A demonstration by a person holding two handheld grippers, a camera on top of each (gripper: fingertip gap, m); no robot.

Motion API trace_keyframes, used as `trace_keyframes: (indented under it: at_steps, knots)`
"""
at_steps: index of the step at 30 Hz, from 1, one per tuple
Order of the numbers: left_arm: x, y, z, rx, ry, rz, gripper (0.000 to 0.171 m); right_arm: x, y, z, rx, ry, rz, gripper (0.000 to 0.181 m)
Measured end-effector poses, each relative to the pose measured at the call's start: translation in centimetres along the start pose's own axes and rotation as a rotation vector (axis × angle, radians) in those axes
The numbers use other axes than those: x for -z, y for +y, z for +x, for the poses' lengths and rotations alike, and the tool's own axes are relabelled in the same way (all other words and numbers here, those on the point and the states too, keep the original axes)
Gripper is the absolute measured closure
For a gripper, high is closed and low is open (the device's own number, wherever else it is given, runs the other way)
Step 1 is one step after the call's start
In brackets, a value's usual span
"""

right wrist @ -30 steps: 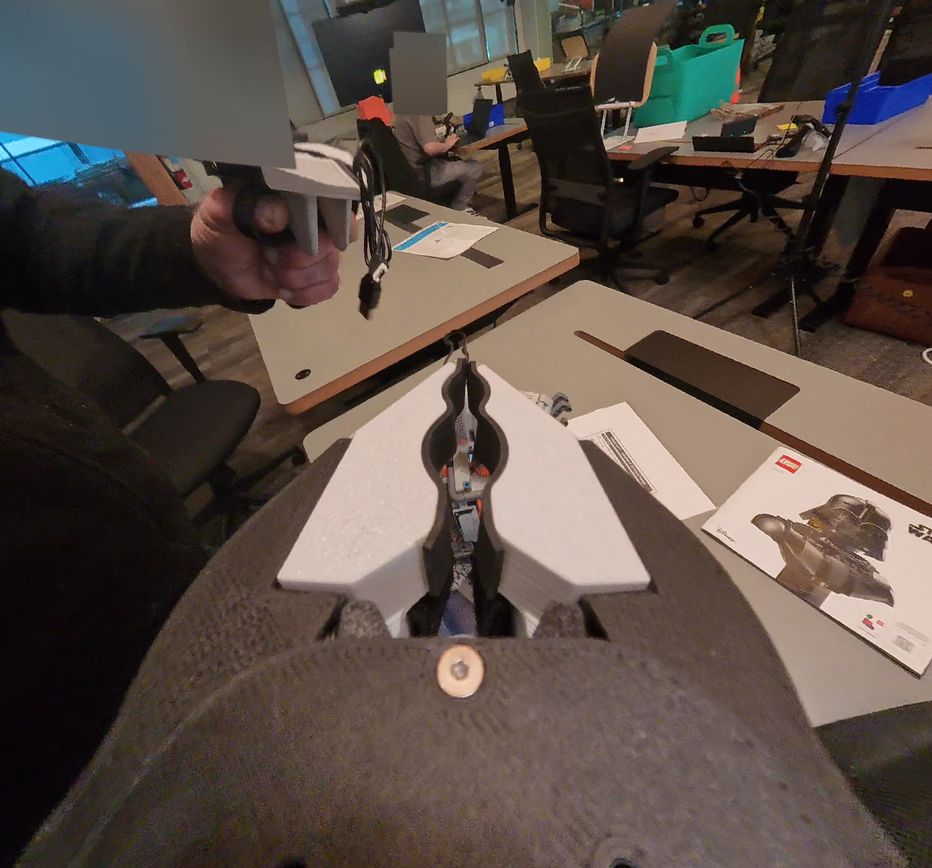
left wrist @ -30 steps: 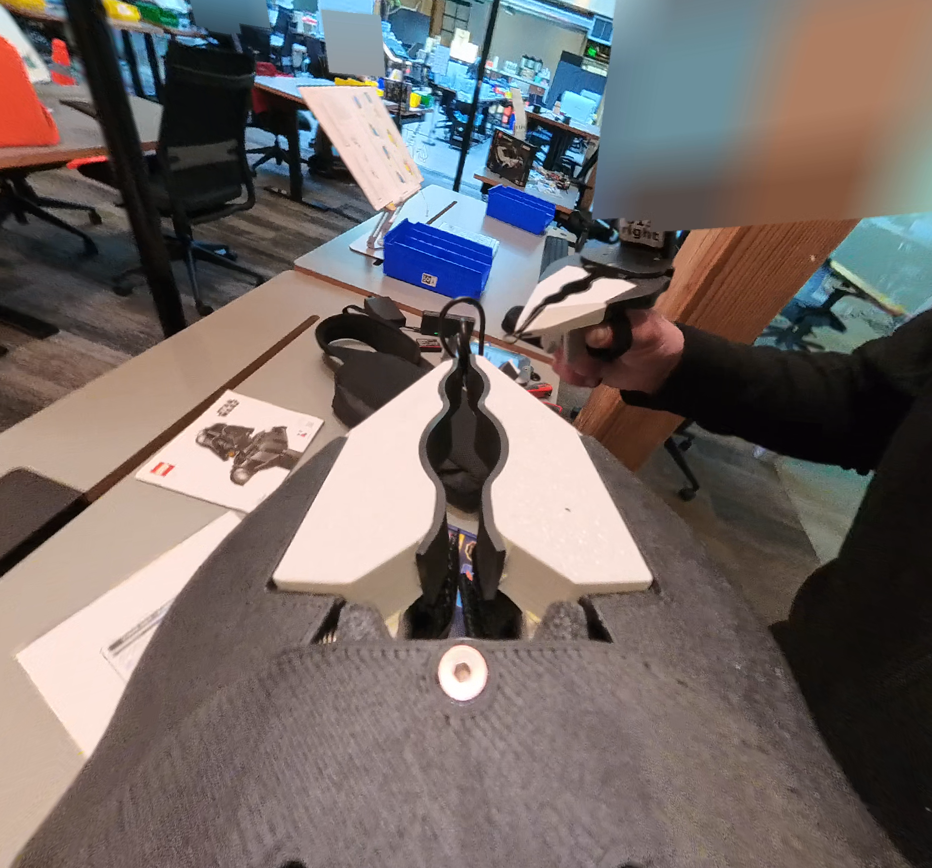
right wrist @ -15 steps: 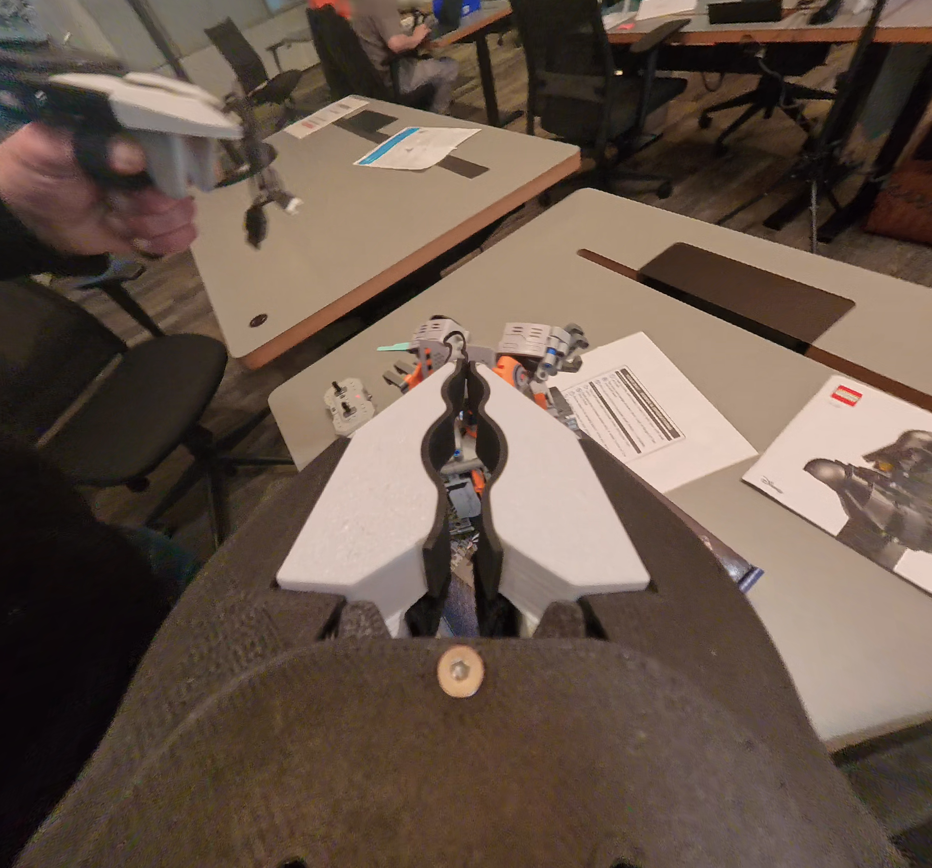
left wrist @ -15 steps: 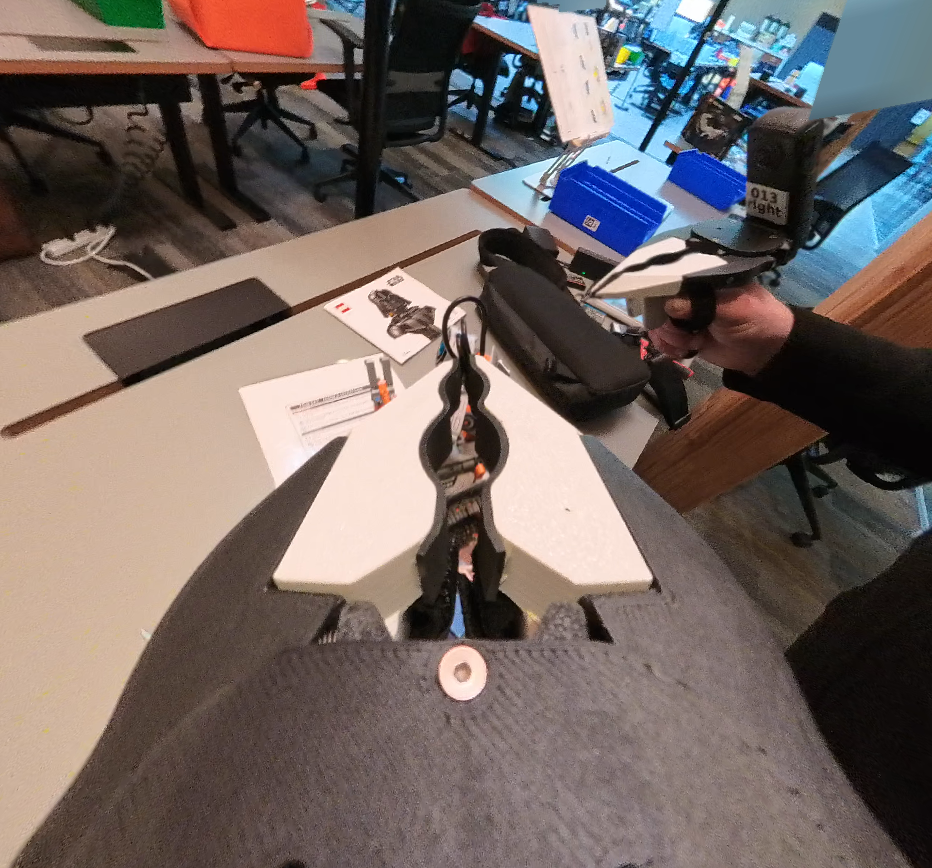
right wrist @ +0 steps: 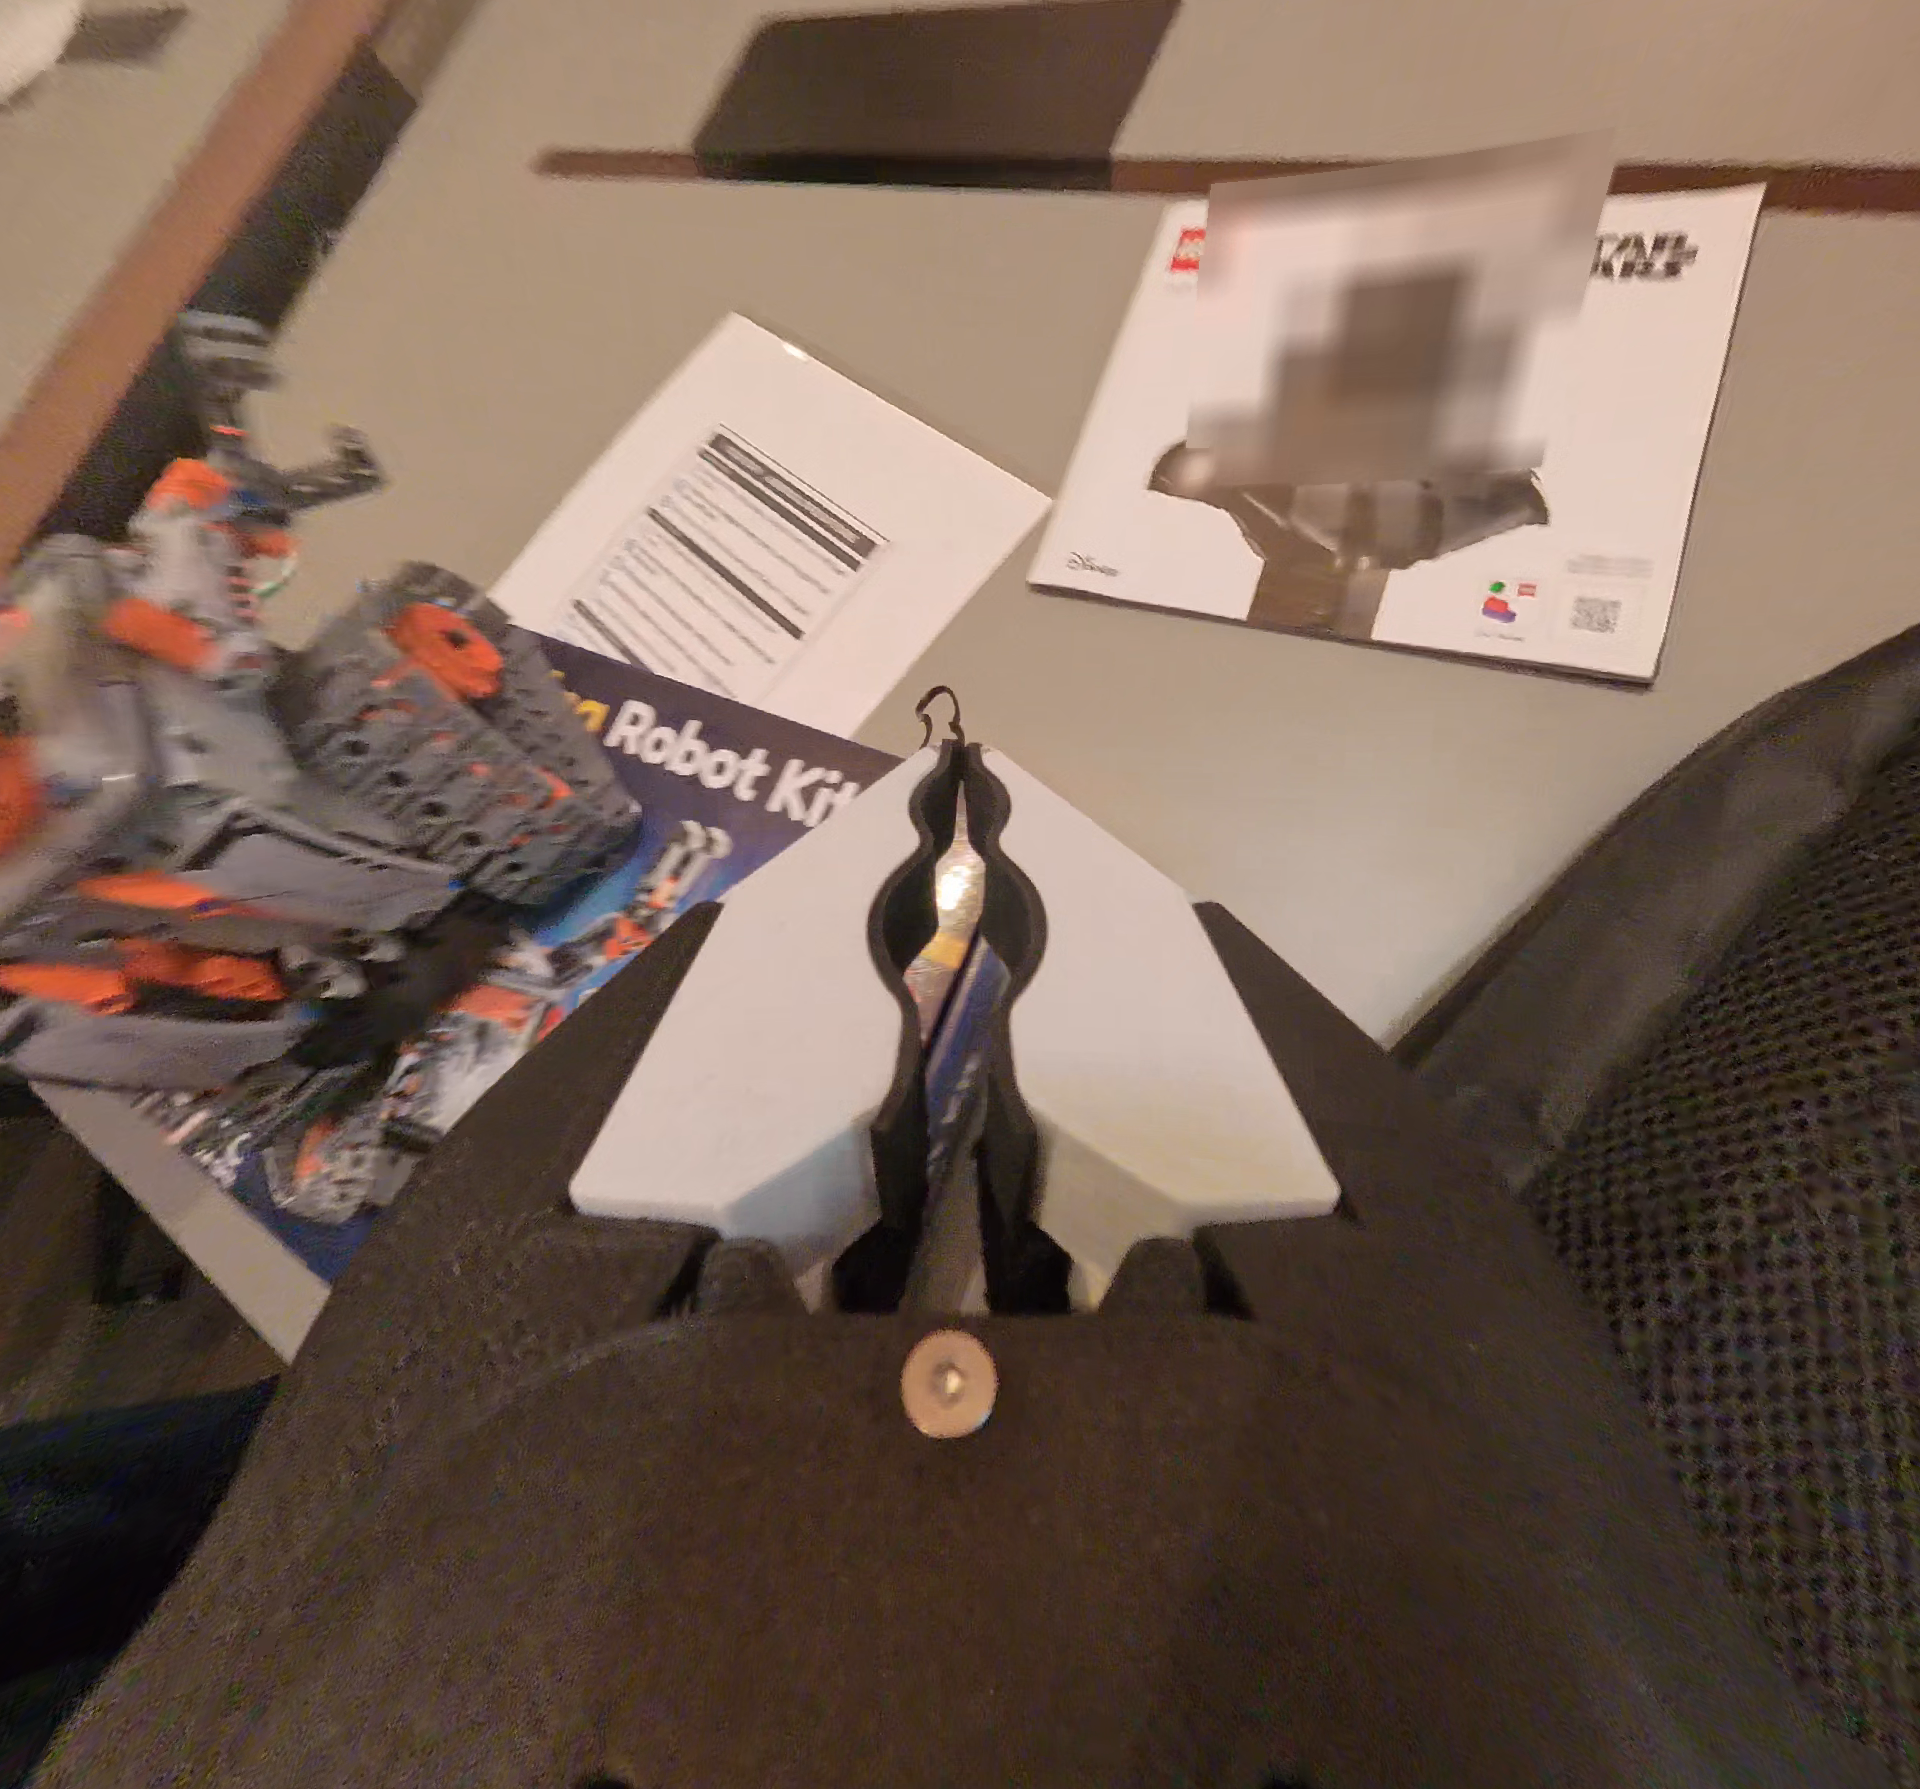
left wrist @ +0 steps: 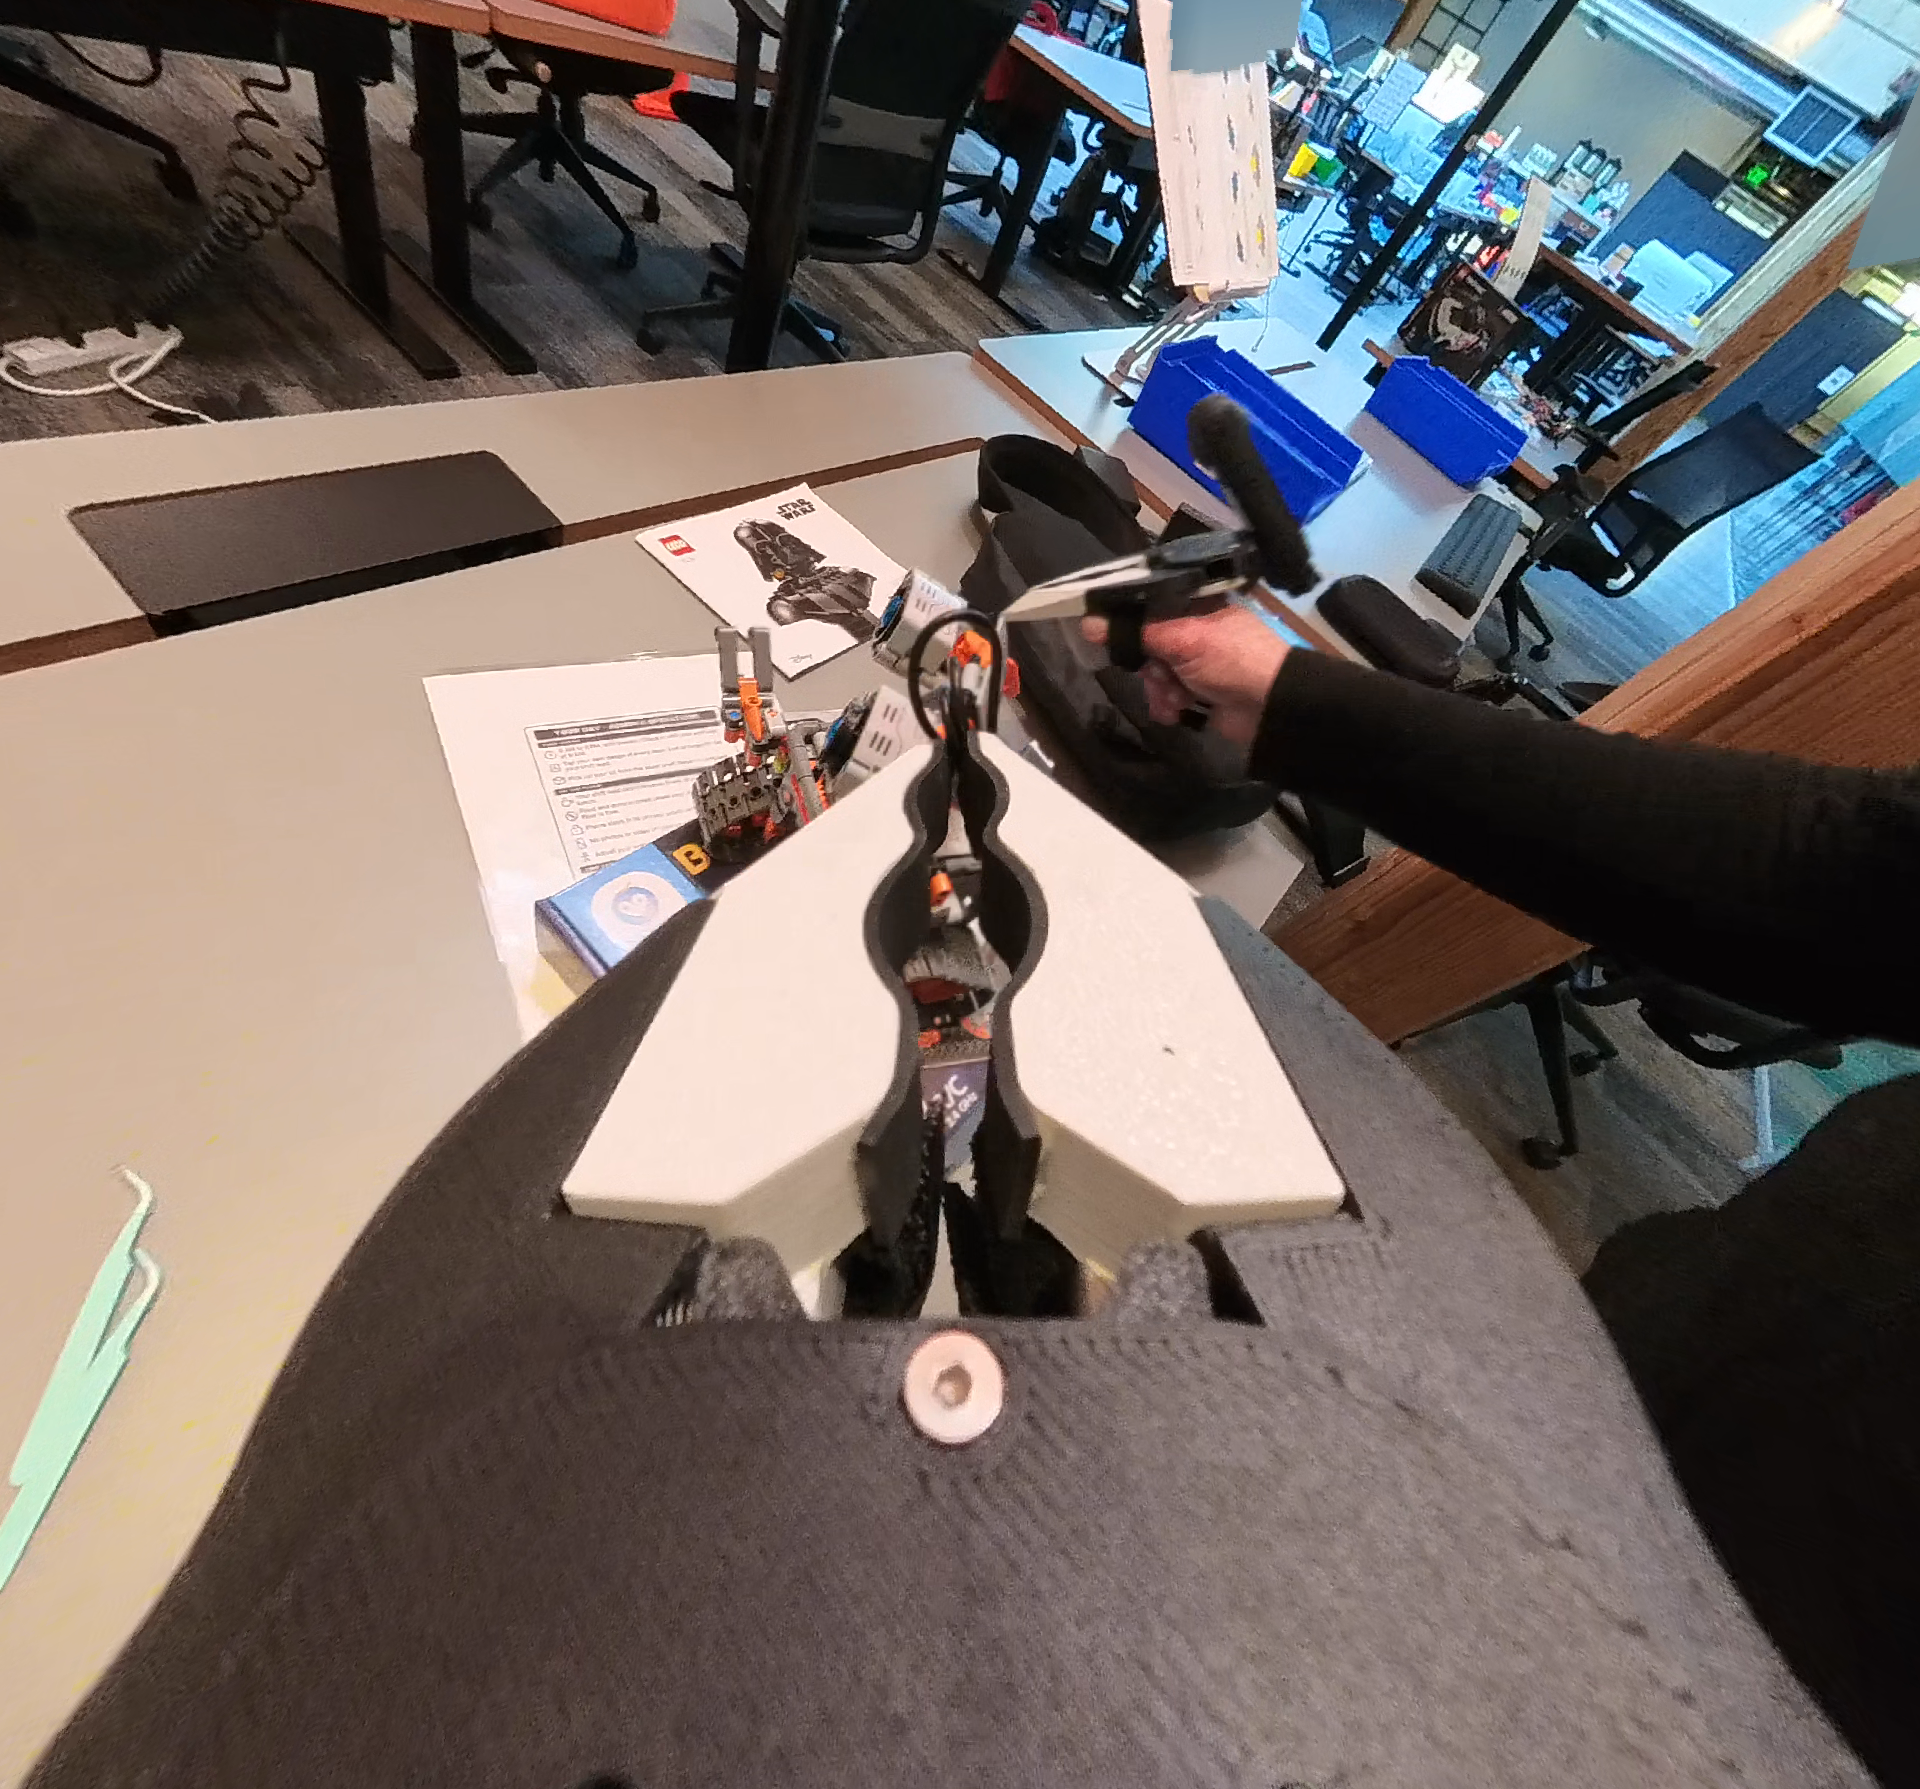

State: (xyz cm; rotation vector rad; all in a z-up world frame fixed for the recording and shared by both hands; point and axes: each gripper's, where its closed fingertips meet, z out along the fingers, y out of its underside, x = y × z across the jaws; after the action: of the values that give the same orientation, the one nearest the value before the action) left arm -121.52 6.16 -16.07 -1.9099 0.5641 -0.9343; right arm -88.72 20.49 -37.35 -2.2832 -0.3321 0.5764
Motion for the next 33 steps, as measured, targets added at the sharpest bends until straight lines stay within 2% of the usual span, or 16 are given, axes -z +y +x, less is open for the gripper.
trace_keyframes:
  at_steps: [2,4,5,8,11,13,15,17,20,24,27,30,33]
  knots:
    - [-0.6,-0.2,0.6,0.008,0.012,0.007,0.171,-1.7,0.9,1.7,-0.033,0.015,-0.030,0.181]
    - [-1.3,-0.6,1.3,0.014,0.027,0.011,0.171,-2.9,2.3,3.4,-0.069,0.043,-0.097,0.151]
    - [-1.7,-0.8,1.7,0.025,0.040,0.019,0.171,-3.0,2.4,3.9,-0.079,0.052,-0.095,0.146]
    - [-2.9,-2.1,3.0,0.106,0.099,0.063,0.171,-1.0,0.5,3.2,-0.036,0.048,-0.039,0.148]
    - [-3.8,-3.7,4.3,0.212,0.177,0.125,0.171,3.1,-3.7,-1.6,0.095,-0.020,0.067,0.149]
    - [-4.3,-4.9,5.1,0.280,0.230,0.168,0.171,7.0,-7.2,-8.2,0.140,-0.212,0.176,0.153]
    - [-4.9,-6.2,5.7,0.338,0.276,0.211,0.171,10.8,-9.9,-15.1,0.185,-0.405,0.250,0.149]
    - [-5.8,-6.9,6.3,0.323,0.286,0.219,0.171,14.3,-11.7,-21.3,0.208,-0.593,0.306,0.143]
    - [-7.1,-7.7,7.5,0.249,0.280,0.215,0.171,17.4,-13.0,-27.0,0.220,-0.754,0.344,0.141]
    - [-8.3,-9.0,9.3,0.156,0.256,0.241,0.171,17.1,-12.7,-28.4,0.127,-0.799,0.328,0.143]
    - [-8.8,-9.4,10.1,0.113,0.240,0.257,0.171,18.3,-13.5,-28.2,-0.014,-0.874,0.415,0.161]
    - [-9.2,-9.6,10.7,0.107,0.241,0.267,0.171,18.5,-13.6,-28.0,-0.041,-0.886,0.412,0.163]
    - [-9.4,-9.8,11.2,0.120,0.255,0.286,0.171,18.9,-13.7,-28.2,-0.031,-0.895,0.434,0.175]
